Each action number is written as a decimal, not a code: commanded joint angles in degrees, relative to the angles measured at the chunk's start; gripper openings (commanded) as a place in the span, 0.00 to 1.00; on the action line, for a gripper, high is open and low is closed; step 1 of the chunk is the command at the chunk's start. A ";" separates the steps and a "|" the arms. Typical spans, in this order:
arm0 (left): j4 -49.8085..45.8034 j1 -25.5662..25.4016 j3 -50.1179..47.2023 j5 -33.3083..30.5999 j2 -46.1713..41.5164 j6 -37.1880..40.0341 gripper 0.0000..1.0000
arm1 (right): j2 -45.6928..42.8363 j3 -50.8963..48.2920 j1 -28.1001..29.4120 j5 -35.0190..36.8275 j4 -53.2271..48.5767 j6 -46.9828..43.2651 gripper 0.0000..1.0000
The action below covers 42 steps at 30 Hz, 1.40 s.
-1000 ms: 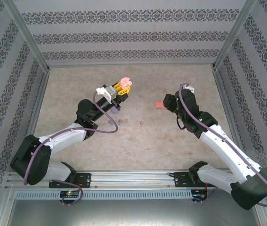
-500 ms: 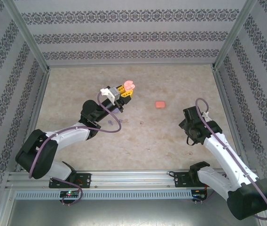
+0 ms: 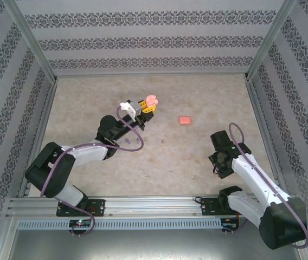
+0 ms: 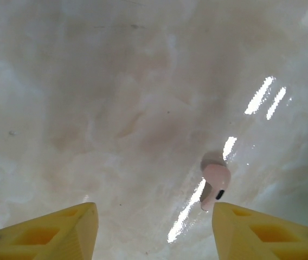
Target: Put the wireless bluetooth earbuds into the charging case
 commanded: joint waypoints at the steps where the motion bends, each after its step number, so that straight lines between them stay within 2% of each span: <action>1: 4.37 -0.80 0.94 0.77 0.56 -0.91 0.00 | 0.40 -1.82 -0.56 -0.60 -1.66 3.50 0.55; 14: 5.52 -0.85 2.03 0.53 3.11 -0.79 0.00 | 3.22 -5.41 -1.60 -1.36 0.43 4.41 0.53; 31: 6.90 -0.81 5.61 1.17 6.97 -1.93 0.00 | 8.18 -4.97 -2.56 -1.45 2.44 3.26 0.45; 34: 7.15 -0.79 6.14 1.07 7.49 -1.96 0.00 | 9.49 -4.71 -2.57 -1.51 2.63 3.27 0.42; 42: 7.11 -0.82 6.64 1.23 7.59 -1.91 0.00 | 12.24 -4.16 -2.69 -1.73 3.50 2.43 0.28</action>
